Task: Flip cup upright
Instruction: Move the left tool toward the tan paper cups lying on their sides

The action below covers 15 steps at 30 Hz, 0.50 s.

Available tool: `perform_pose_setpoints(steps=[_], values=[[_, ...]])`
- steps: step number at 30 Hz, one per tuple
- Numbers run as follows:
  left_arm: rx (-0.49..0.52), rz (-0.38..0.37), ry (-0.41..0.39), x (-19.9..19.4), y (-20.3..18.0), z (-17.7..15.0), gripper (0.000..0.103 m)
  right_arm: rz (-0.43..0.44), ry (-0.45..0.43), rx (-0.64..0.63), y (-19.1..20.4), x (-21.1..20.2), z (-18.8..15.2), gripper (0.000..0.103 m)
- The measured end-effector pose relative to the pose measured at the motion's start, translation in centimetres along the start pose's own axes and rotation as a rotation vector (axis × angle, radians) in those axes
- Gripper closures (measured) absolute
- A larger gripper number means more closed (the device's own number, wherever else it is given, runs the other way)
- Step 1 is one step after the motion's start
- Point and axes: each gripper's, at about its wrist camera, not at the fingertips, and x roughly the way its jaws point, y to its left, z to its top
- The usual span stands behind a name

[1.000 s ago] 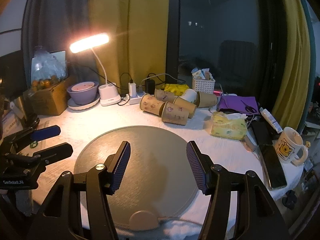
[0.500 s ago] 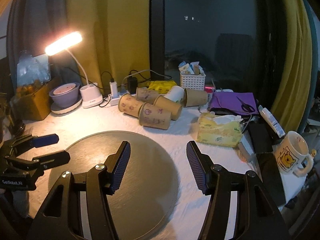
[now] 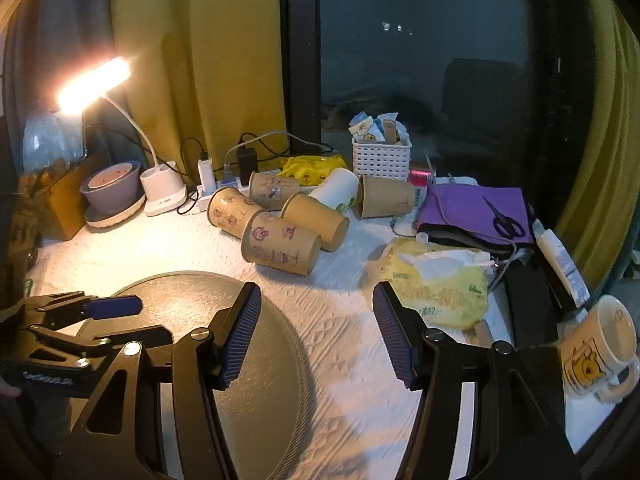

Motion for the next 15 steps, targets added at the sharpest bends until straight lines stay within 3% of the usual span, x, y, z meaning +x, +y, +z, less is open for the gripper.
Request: perform_pose_setpoints(steps=[8,15], values=[[-0.113,-0.007,0.043,4.8,-0.6,2.2,0.025,0.009,0.01,-0.004,-2.6,2.8,0.7,0.042],[-0.137,0.009,0.049,7.9,-1.4,4.3,0.025,0.004,0.023,-0.008,-4.7,5.1,1.5,0.042]])
